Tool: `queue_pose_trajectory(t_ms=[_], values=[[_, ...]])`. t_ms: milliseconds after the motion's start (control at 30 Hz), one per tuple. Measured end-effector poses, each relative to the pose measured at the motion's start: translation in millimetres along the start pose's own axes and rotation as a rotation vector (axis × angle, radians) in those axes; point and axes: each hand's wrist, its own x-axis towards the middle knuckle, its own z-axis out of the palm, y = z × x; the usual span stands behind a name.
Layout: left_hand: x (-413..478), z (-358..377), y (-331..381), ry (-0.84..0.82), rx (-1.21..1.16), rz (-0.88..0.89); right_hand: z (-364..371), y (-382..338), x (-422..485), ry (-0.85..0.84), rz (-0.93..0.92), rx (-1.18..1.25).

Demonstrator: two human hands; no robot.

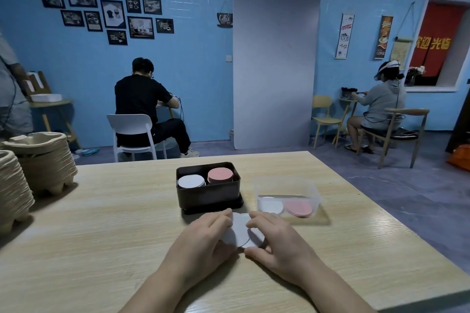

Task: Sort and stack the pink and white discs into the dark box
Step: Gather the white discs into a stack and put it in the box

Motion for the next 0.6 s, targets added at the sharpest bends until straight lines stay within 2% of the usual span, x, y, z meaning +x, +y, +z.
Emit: queue_pose_trajectory(t_ms=[333,600], values=[[4.9,1.1,2.5,-0.024,-0.002,0.126,1.6,2.2,0.1,-0.004,-0.119,0.031],[-0.7,4.1,-3.1,-0.012,0.055,0.078,-2.0,2.5,-2.6,0.094,-0.135,0.055]])
